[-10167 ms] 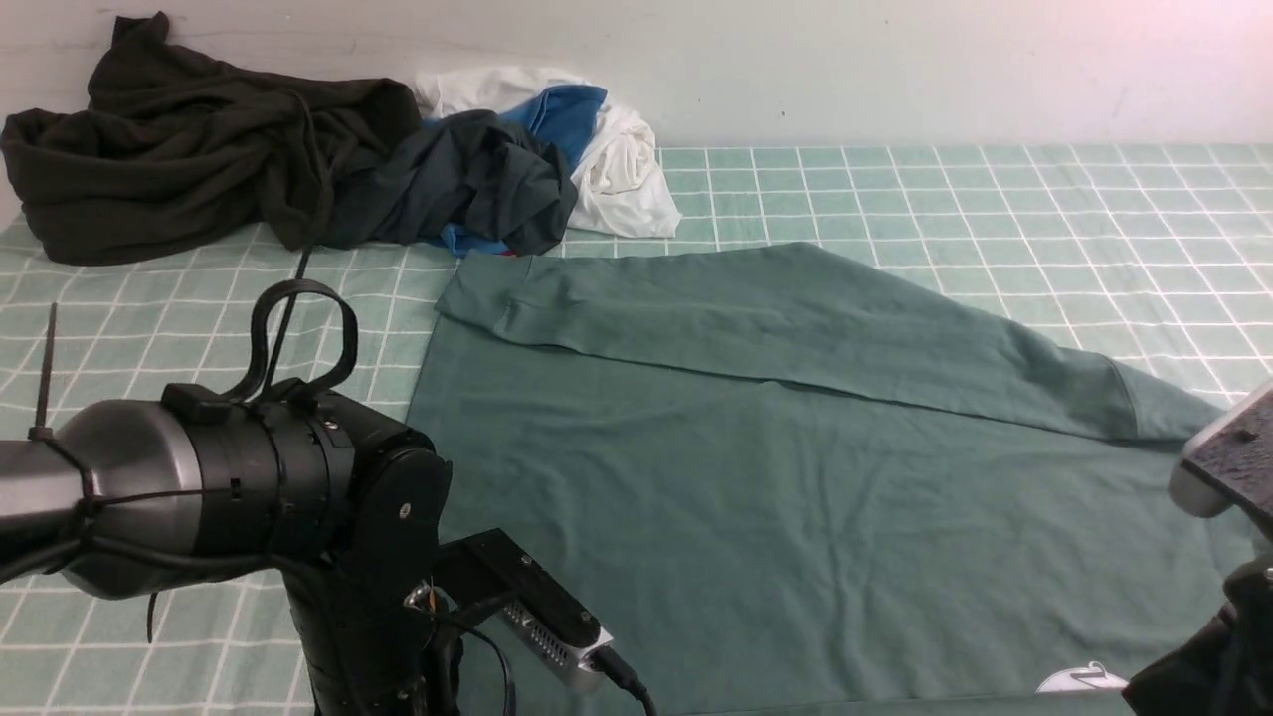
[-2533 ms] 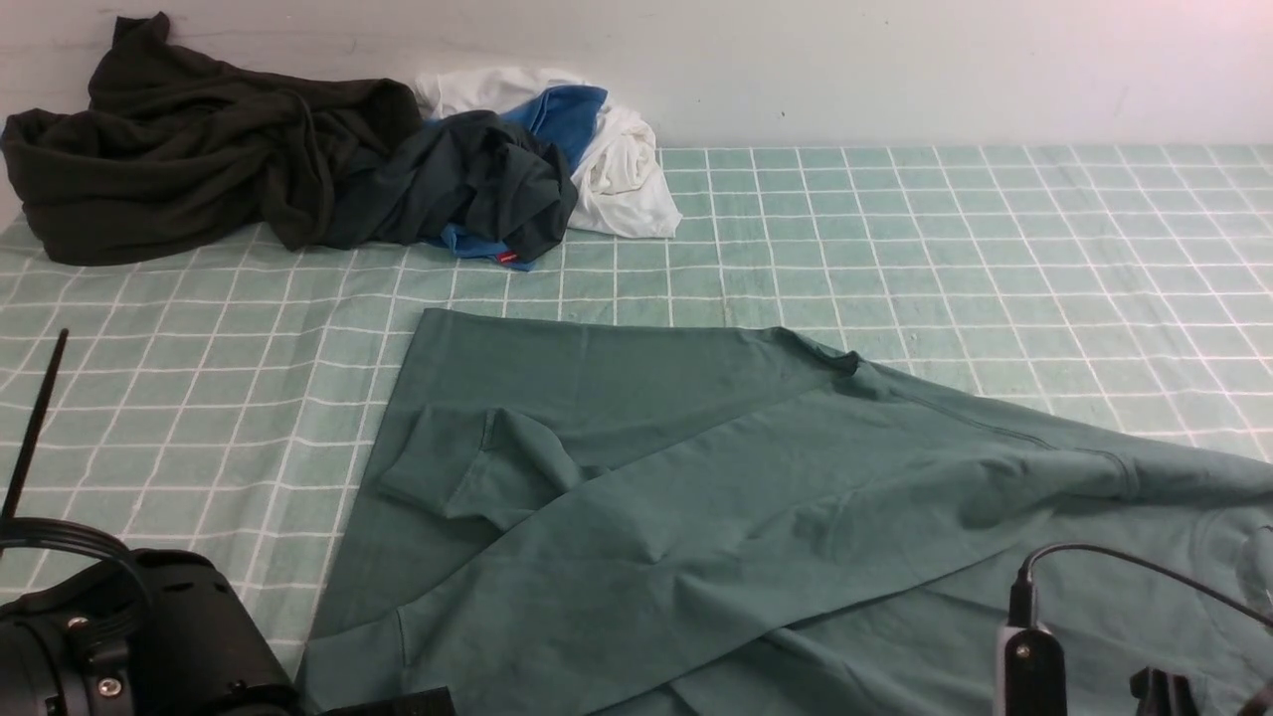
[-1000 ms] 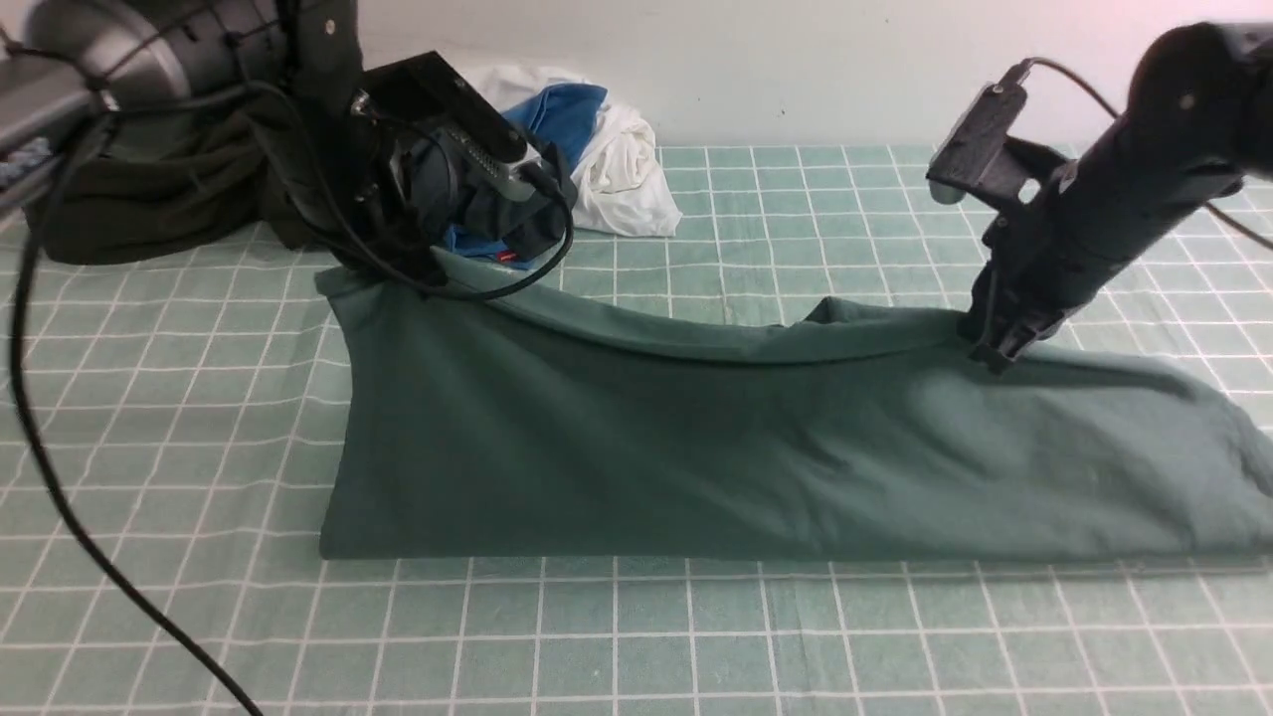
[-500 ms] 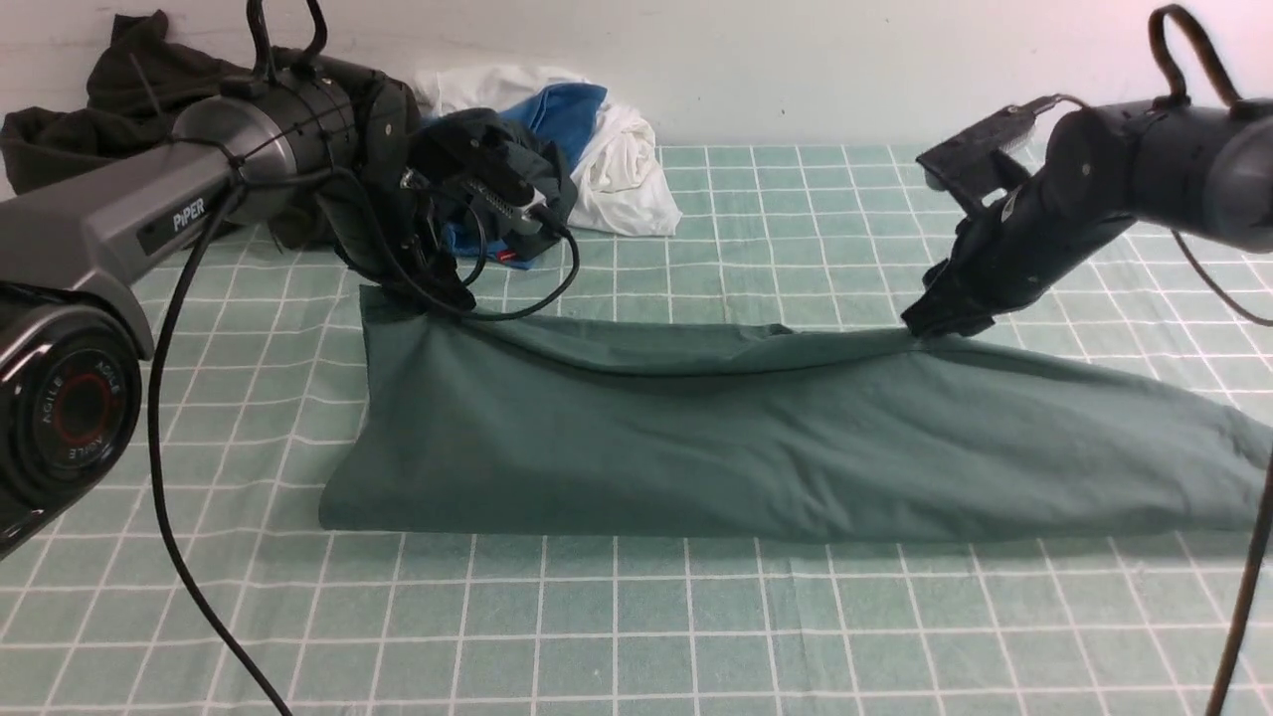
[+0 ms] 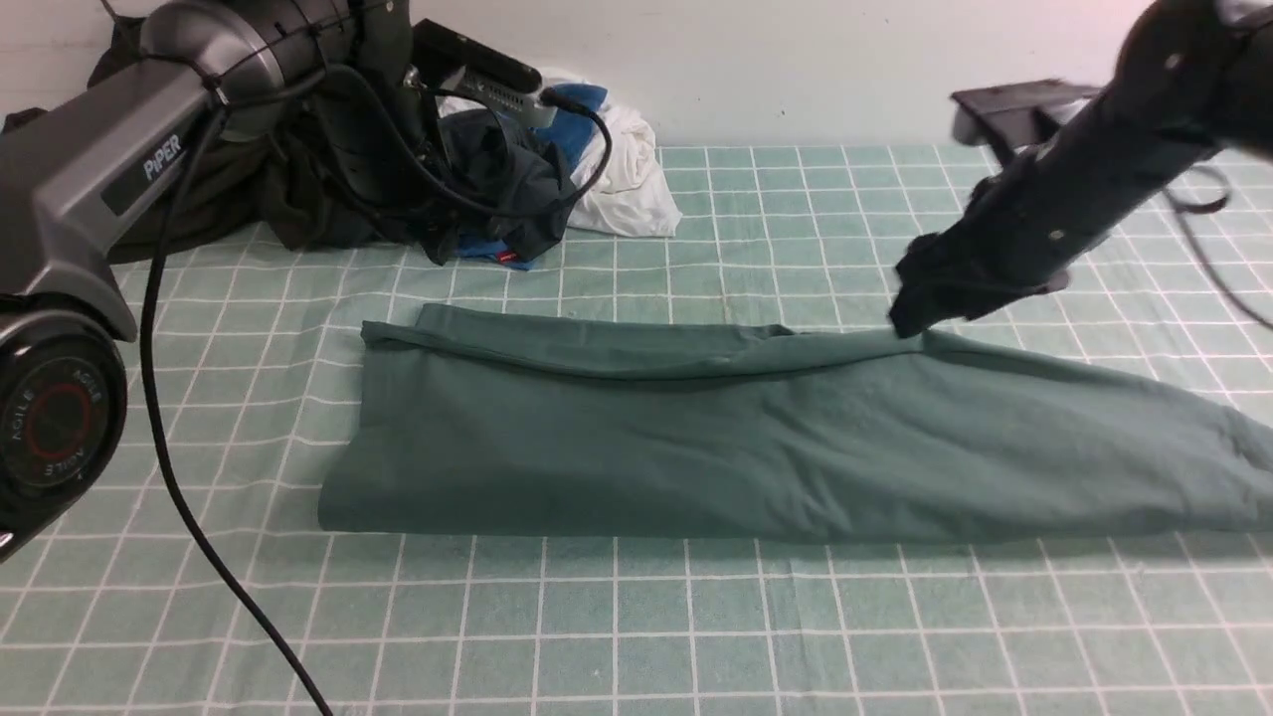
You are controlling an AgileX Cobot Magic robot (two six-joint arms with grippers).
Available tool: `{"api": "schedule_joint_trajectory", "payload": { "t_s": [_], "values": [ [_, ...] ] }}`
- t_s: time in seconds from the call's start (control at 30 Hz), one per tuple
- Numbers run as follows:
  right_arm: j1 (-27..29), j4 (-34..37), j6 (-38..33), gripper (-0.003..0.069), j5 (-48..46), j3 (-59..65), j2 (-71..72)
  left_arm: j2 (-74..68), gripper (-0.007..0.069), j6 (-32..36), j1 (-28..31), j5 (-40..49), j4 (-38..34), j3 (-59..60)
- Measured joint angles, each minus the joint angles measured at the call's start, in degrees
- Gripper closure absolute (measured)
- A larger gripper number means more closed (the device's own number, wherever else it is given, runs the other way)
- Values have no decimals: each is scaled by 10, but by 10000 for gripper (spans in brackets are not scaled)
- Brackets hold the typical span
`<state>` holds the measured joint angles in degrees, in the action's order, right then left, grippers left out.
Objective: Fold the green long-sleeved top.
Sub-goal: Use both arms to drag the lower edge of the fabric forward and fold it over the upper edge, then use the right arm to clamp the right edge of the fabric
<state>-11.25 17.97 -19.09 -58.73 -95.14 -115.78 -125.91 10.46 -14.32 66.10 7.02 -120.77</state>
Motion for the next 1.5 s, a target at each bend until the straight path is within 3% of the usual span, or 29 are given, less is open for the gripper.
{"api": "schedule_joint_trajectory", "payload": {
  "t_s": [0.13,0.23,0.33,0.43,0.57,0.73,0.9,1.13,1.33,1.5],
  "values": [
    [-40,24,-25,230,51,0,-60,1,538,1,-2,27,1,0],
    [-50,24,-16,249,147,0,-102,2,613,11,-1,44,1,0],
    [-44,10,21,262,215,-9,-119,8,627,18,-1,46,0,0],
    [-20,-31,101,269,234,-51,-122,19,628,19,-1,46,0,0],
    [28,-99,159,269,144,-139,-114,38,628,19,-1,46,-12,12],
    [70,-163,148,269,-30,-166,-63,54,628,35,-8,45,-58,72],
    [118,-168,134,269,-72,-69,14,54,628,45,-20,44,-70,183],
    [219,-165,158,265,18,177,124,57,627,45,-20,-49,-70,322],
    [276,-166,181,203,63,249,96,69,627,45,-20,-76,-66,345],
    [286,-166,191,165,80,251,66,70,627,45,-20,-76,-66,345]
  ]
}}
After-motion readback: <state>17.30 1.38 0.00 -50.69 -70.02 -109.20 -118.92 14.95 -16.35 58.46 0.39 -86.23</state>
